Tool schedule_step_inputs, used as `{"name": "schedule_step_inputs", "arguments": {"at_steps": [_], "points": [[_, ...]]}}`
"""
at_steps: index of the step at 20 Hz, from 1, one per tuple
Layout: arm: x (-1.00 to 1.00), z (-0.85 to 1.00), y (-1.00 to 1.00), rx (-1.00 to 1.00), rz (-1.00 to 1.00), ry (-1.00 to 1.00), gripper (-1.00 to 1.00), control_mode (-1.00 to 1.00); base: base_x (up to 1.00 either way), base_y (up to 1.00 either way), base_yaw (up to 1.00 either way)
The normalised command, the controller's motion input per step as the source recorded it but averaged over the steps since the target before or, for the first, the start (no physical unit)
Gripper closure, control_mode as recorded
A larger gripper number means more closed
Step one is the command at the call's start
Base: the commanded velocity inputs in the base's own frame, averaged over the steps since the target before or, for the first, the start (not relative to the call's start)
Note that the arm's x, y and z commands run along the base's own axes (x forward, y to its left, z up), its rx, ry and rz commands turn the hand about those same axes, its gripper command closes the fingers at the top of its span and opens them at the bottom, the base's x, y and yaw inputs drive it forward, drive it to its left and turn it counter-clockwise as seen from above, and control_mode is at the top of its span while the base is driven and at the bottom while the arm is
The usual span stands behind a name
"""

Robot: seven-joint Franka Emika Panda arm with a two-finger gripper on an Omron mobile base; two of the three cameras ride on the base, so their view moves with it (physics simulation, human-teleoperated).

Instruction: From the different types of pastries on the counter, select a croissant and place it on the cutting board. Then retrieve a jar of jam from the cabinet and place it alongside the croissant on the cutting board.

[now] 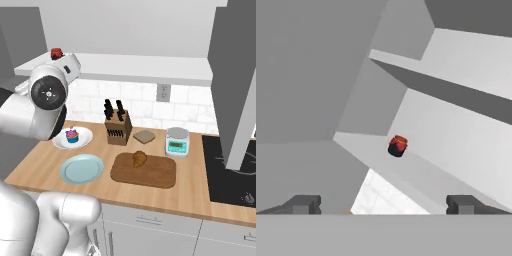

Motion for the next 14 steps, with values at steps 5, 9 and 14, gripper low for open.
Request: {"name": "schedule_step_inputs", "arguments": {"at_steps": [5, 9, 14], "points": [[0.44, 0.35, 0.26, 0.18, 0.19, 0.12, -1.00, -1.00, 0.00, 0.00, 0.00], [0.17, 0.07, 0.06, 0.14, 0.10, 0.03, -1.00, -1.00, 0.00, 0.00, 0.00], [0.00, 0.00, 0.18, 0.03, 0.02, 0.00, -1.00, -1.00, 0.00, 0.00, 0.00]]}}
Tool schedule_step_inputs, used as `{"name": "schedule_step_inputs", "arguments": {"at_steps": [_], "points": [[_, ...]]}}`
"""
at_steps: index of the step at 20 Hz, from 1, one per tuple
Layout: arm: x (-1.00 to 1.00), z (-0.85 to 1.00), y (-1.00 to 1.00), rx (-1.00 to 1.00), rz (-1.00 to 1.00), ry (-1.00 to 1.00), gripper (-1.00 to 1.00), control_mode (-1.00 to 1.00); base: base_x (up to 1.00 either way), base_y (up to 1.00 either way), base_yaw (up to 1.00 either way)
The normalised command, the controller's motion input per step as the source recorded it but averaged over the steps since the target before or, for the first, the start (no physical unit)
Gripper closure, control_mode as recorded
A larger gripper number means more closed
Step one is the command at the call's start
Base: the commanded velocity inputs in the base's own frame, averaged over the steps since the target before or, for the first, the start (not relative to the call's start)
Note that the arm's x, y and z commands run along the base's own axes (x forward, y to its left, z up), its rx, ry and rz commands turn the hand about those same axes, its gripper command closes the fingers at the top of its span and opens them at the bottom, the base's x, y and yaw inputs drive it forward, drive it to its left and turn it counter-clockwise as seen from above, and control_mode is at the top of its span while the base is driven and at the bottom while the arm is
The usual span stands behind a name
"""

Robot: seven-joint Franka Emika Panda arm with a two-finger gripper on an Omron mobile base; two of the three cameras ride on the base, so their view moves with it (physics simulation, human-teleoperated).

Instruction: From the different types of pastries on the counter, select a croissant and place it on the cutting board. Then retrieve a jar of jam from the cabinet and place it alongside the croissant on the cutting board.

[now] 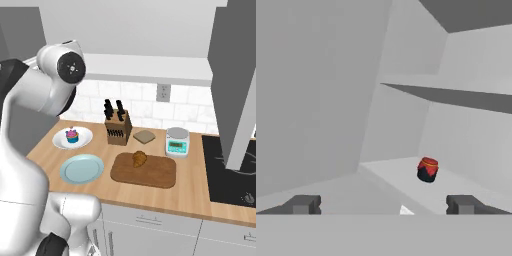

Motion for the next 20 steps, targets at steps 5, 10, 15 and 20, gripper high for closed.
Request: {"name": "schedule_step_inputs", "arguments": {"at_steps": [5, 10, 15, 20], "points": [[0.10, 0.00, 0.48, 0.06, 0.11, 0.00, -1.00, -1.00, 0.00, 0.00, 0.00], [0.06, 0.00, 0.13, 0.01, 0.02, 0.05, -1.00, -1.00, 0.00, 0.00, 0.00], [0.22, -0.01, 0.00, -0.04, 0.00, 0.25, -1.00, -1.00, 0.00, 0.00, 0.00], [0.15, 0.00, 0.15, 0.01, 0.00, 0.10, -1.00, -1.00, 0.00, 0.00, 0.00]]}}
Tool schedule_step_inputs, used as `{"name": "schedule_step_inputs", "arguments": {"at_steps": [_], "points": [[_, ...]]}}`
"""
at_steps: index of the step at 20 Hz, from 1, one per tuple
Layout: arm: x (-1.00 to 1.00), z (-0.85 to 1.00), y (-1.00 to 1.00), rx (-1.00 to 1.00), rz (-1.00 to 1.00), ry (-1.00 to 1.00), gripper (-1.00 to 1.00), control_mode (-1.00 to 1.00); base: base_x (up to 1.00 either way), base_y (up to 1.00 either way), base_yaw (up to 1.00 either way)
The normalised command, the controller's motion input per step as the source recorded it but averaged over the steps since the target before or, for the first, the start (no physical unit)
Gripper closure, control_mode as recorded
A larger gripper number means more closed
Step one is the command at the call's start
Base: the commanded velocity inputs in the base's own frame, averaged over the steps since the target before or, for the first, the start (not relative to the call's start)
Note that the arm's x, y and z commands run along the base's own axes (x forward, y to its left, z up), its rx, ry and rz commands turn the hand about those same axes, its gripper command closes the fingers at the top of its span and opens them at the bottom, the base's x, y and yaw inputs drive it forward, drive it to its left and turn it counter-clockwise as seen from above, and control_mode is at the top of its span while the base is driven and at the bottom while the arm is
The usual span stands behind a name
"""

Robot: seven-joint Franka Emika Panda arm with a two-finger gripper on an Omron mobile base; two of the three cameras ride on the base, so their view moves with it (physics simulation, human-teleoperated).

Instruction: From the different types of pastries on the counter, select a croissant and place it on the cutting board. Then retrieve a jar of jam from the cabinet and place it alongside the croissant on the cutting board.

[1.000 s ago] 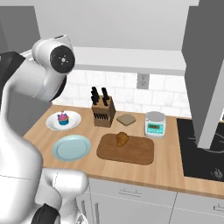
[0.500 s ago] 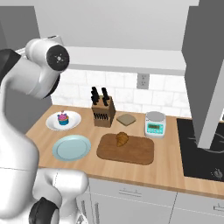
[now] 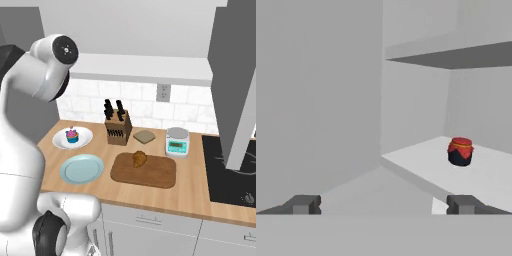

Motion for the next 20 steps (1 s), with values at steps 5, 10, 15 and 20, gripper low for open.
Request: {"name": "schedule_step_inputs", "arguments": {"at_steps": [5, 10, 15, 20], "points": [[0.16, -0.08, 0.12, 0.02, 0.00, 0.02, -1.00, -1.00, 0.00, 0.00, 0.00], [0.09, -0.07, 0.00, 0.00, 0.00, 0.00, -1.00, -1.00, 0.00, 0.00, 0.00], [0.36, -0.11, 0.05, 0.00, 0.00, 0.00, -1.00, -1.00, 0.00, 0.00, 0.00], [0.22, 0.00, 0.08, 0.00, 0.00, 0.00, -1.00, -1.00, 0.00, 0.00, 0.00]]}}
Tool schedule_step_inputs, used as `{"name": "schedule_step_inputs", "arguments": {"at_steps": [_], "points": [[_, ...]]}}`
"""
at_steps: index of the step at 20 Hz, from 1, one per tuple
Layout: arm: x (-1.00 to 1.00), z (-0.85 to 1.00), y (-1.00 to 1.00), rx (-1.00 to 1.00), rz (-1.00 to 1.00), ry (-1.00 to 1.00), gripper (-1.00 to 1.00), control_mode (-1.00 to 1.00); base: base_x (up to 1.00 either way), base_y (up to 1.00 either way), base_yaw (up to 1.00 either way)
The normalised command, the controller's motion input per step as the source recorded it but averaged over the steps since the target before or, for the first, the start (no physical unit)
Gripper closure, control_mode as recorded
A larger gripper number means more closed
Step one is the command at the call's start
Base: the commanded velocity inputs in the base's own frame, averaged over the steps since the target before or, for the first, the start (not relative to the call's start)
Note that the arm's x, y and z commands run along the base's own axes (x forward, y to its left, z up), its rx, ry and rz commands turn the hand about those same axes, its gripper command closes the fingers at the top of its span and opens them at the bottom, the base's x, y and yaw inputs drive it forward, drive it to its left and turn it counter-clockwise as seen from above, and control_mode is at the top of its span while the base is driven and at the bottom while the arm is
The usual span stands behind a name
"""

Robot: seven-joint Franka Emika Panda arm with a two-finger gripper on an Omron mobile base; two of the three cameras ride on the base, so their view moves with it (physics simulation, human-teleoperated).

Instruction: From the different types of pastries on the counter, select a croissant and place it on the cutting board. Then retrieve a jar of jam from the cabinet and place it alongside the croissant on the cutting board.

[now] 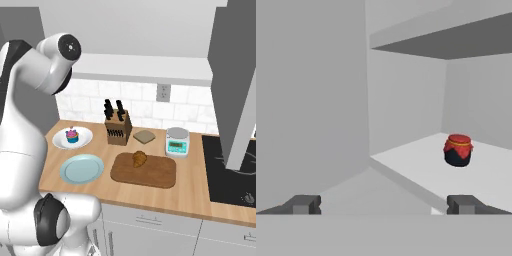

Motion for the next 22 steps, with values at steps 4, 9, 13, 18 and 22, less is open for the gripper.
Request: {"name": "schedule_step_inputs", "arguments": {"at_steps": [4, 9, 13, 18, 22], "points": [[0.01, 0.00, 0.02, 0.00, 0.00, 0.00, -1.00, -1.00, 0.00, 0.00, 0.00], [0.18, -0.03, 0.08, 0.00, 0.00, 0.00, -1.00, -1.00, 0.00, 0.00, 0.00], [0.14, 0.00, 0.08, 0.00, 0.00, 0.00, -1.00, -1.00, 0.00, 0.00, 0.00], [0.17, 0.00, 0.15, 0.00, 0.00, 0.00, -1.00, -1.00, 0.00, 0.00, 0.00], [0.15, 0.00, 0.21, 0.00, 0.00, 0.00, -1.00, -1.00, 0.00, 0.00, 0.00]]}}
